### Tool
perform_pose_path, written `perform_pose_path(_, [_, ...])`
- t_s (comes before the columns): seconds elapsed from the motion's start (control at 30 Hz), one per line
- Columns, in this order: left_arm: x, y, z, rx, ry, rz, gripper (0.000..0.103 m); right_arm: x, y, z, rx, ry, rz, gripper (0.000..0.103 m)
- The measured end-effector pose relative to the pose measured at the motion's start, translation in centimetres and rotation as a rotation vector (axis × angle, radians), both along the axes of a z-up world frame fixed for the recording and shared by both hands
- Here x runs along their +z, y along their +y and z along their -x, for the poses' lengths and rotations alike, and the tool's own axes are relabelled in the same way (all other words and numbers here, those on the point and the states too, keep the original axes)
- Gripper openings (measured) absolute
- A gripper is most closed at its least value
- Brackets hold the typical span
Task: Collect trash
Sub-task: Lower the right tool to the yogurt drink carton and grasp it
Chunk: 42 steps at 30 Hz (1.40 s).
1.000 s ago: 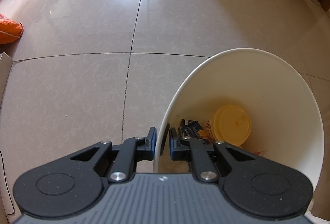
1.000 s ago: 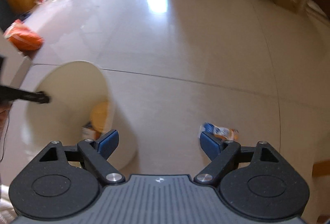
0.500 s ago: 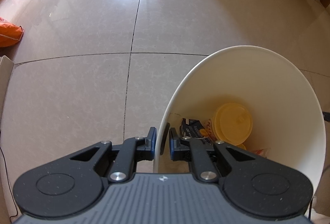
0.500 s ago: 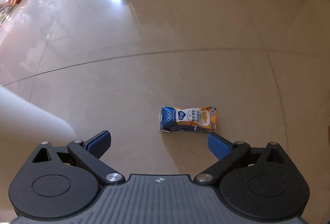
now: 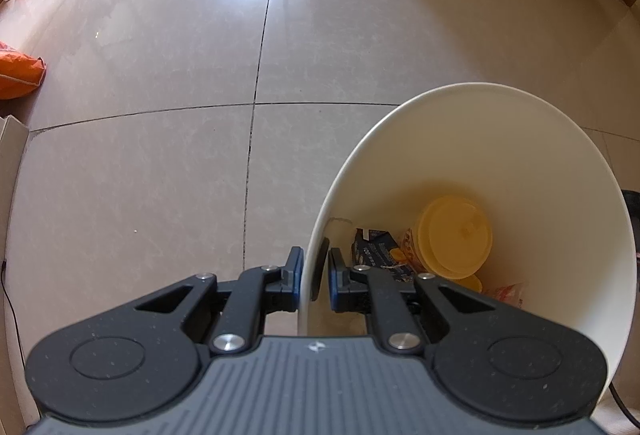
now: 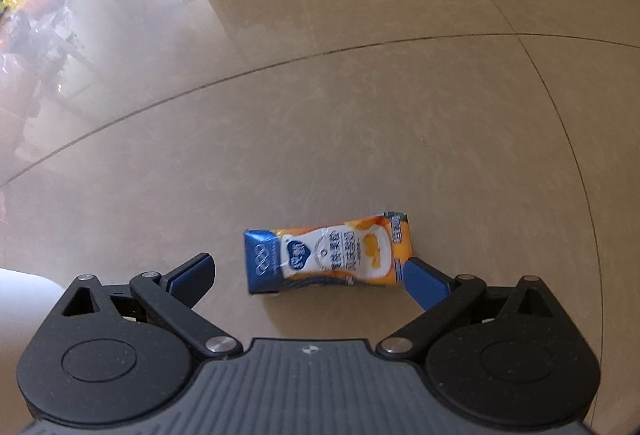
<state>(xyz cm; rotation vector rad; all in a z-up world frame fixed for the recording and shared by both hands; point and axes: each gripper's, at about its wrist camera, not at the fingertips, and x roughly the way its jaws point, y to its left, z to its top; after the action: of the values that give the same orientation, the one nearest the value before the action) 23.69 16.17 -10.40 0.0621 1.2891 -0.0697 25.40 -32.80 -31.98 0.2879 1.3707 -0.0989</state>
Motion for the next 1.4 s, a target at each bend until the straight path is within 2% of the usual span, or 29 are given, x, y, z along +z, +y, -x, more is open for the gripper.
perform_pose_path(0.13, [-0.2,-0.3,0.0,-0.003,-0.001,-0.009,0.011,-1.1,0.2,-0.9,0.021,0.01,0.034,0.103])
perform_pose_path(0.23, [-0.4,-0.5,0.0,-0.009,-0.002,-0.017,0.011,-1.3,0.8,-1.2,0.044,-0.032,0.072,0.103])
perform_pose_path(0.33, [-0.4,-0.7,0.1,-0.015,-0.004,-0.023,0.011,-1.5,1.6,-1.7,0.085,-0.024,0.107,0.103])
perform_pose_path(0.63, [-0.4,-0.6,0.2,-0.013,-0.004,-0.019,0.011,-1.5,1.4,-1.8,0.107,-0.008,0.127,0.103])
perform_pose_path(0.83, [-0.4,-0.3,0.2,-0.011,-0.001,-0.01,0.011,-1.6,0.2,-0.6,0.029,0.058,0.023,0.103])
perform_pose_path(0.97, [-0.4,-0.3,0.2,-0.008,0.001,-0.009,0.011,-1.2,0.8,-0.1,0.108,0.125,-0.07,0.103])
perform_pose_path(1.17, [-0.4,-0.4,0.0,-0.005,0.004,-0.013,0.011,-0.6,3.0,-0.8,0.253,0.032,0.092,0.103])
perform_pose_path(1.27, [-0.4,-0.5,0.0,-0.007,0.002,-0.016,0.011,-1.4,4.2,-0.8,0.301,0.024,0.098,0.103])
perform_pose_path(1.4, [-0.5,-0.4,0.1,-0.007,0.001,-0.012,0.011,-2.8,5.1,-1.1,0.269,0.069,0.036,0.103])
